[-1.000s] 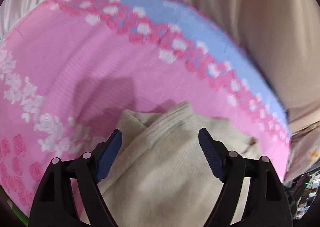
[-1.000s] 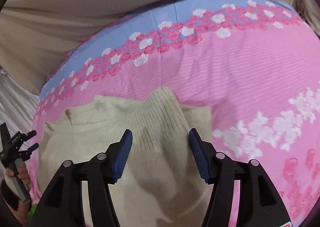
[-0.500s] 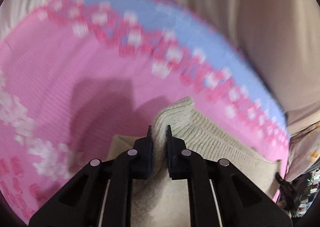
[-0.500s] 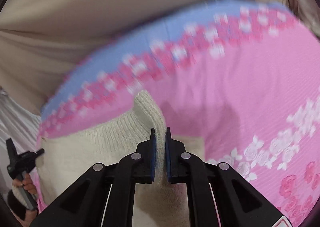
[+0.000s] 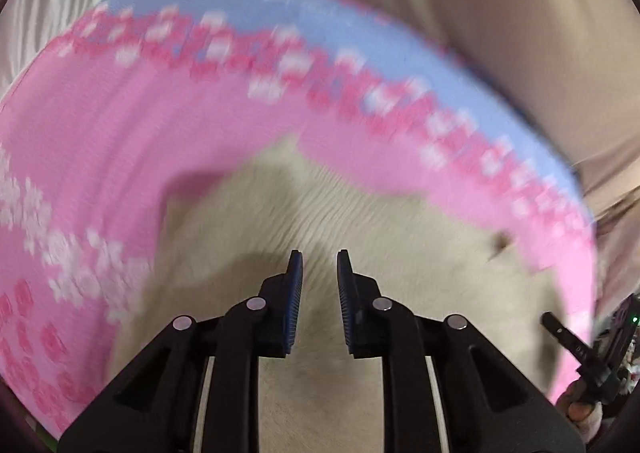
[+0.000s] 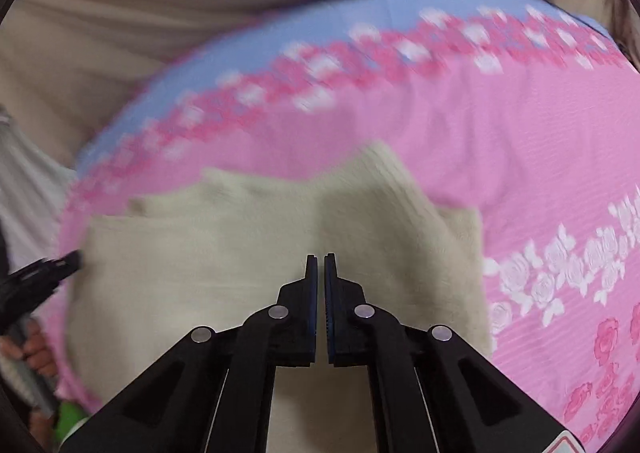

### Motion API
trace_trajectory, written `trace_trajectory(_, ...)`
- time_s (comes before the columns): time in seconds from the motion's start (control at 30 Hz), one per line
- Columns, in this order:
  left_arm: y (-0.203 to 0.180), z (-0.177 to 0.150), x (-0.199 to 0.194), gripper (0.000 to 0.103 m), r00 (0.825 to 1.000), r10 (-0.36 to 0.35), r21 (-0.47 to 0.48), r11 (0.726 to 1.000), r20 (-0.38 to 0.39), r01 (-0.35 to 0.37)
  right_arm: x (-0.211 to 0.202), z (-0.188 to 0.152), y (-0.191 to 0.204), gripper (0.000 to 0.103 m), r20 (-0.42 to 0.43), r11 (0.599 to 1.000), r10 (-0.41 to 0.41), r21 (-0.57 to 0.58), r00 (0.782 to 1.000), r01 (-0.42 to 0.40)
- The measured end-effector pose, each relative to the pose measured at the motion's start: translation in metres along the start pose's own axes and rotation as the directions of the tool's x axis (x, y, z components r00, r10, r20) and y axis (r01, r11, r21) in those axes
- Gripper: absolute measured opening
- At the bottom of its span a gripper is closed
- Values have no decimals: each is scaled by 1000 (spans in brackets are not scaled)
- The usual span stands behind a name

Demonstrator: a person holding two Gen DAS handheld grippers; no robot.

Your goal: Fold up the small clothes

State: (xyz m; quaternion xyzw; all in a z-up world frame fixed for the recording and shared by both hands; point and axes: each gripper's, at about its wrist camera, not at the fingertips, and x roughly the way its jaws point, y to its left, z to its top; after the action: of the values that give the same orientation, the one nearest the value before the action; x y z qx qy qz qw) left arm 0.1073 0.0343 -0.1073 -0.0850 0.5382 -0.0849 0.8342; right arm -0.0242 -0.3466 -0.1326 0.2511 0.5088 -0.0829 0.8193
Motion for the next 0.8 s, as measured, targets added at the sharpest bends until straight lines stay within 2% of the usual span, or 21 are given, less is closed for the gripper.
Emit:
trace_trajectory(0.03, 7, -4, 9, 16, 1000, 8, -35, 999, -27, -9, -5, 0, -7, 0, 5, 999, 28, 36, 1000, -28)
trace_trajectory(0.07, 17, -7, 11, 16, 999, -24, -76, 997, -26, 22, -16, 1, -6, 0, 6, 999, 6, 40, 1000, -7)
trace_trajectory(0.1, 20, -8, 8, 16, 999, -40, -87, 995, -14, 39, -24, 2, -1, 3, 17, 1000, -1, 22, 1000, 1)
trace_trajectory(0.17, 19, -8, 5, 15, 999, -39, -70, 997, -12, 38, -35, -1, 4, 7, 16, 999, 52, -7, 999, -51)
trace_trajectory(0.23, 16, -9, 7, 15, 999, -30, -54, 998, -11, 30, -22, -8, 2, 7, -33, 999, 8, -39, 999, -9)
trace_trajectory(0.27, 16, -9, 7, 15, 1000, -30, -58, 998, -6, 30, -11, -13, -7, 0, -51, 999, -28, -44, 998, 26)
trace_trajectory(0.33, 17, -10, -3, 15, 999, -53, -84, 995, 3, 53, -20, -16, -21, 0, -26, 999, 29, 37, 999, -28)
trace_trajectory(0.4, 32, -17, -24, 19, 997, -72, -117, 990, 34, 76, -43, -17, -20, 3, 7, 998, 25, 56, 1000, -26)
trace_trajectory(0.47, 55, -24, -43, 28, 996, -66, -162, 984, 67, 76, -65, -20, -8, 13, 39, 1000, 13, -13, 999, -12)
trace_trajectory(0.63, 109, -45, -58, 30, 999, -8, -260, 965, 48, 20, -79, -21, 44, 13, -4, 984, 107, -144, 994, -106)
trace_trajectory(0.73, 125, -57, -53, 34, 999, -31, -319, 947, 12, 34, -63, -20, 96, 13, -59, 960, 180, -209, 982, -188)
trace_trajectory(0.8, 130, -66, -47, 36, 997, -74, -357, 932, -4, 68, -47, -21, 134, 8, -120, 940, 193, -262, 974, -219)
